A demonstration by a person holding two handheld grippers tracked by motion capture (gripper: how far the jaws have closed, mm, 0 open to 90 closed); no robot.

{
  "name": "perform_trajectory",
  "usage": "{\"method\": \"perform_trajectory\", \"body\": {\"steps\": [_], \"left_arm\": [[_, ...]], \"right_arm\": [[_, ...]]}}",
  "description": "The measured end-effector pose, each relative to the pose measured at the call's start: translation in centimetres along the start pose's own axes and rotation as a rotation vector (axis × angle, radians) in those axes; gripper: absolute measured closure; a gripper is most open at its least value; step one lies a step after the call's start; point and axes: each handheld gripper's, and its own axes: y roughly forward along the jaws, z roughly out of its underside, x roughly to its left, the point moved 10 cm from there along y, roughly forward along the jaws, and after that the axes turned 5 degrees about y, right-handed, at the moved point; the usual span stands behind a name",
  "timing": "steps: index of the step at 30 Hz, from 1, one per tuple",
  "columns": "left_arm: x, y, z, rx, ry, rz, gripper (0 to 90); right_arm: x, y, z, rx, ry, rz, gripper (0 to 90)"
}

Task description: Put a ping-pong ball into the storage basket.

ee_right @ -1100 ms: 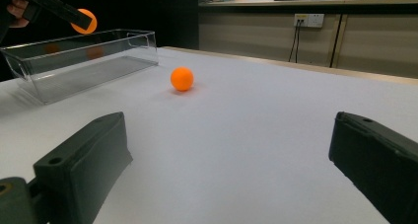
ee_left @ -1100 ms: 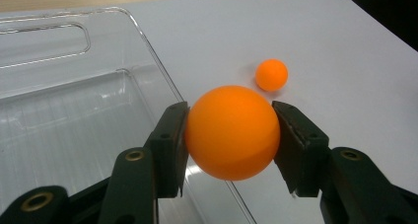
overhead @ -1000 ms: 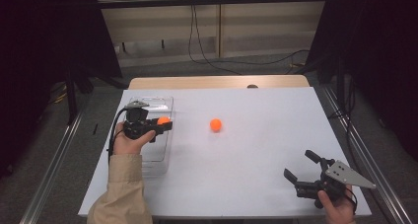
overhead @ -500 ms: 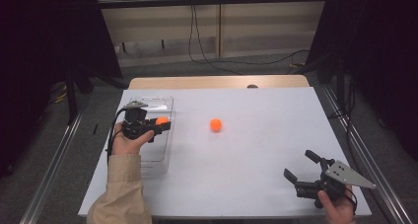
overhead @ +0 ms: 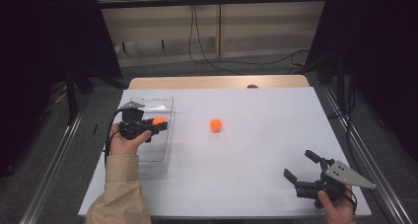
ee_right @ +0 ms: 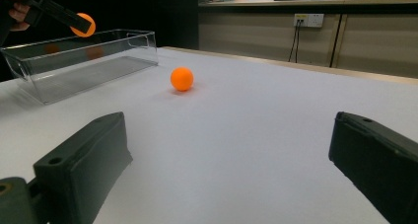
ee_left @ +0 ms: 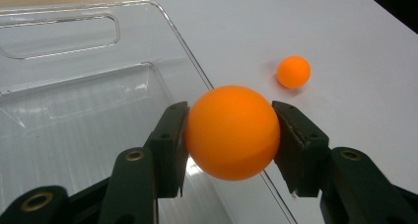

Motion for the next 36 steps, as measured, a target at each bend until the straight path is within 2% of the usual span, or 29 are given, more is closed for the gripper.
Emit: {"method": "perform_trajectory", "body": {"steps": [10, 24, 36], "left_arm": [[0.4, 0.0, 0.2, 0.007, 0.004, -0.014, 50.7], [1.2, -0.1, 0.5, -0.001, -0.022, -0.032, 50.7], [1.6, -0.1, 0.7, 0.011, -0.024, -0.047, 50.7]], "right_arm": [[0.0, 0.0, 0.0, 0.000, 0.000, -0.001, 1.2], [0.0, 0.0, 0.0, -0.001, 0.001, 0.000, 1.2], [0.0, 0.0, 0.0, 0.001, 0.000, -0.001, 1.1]]}}
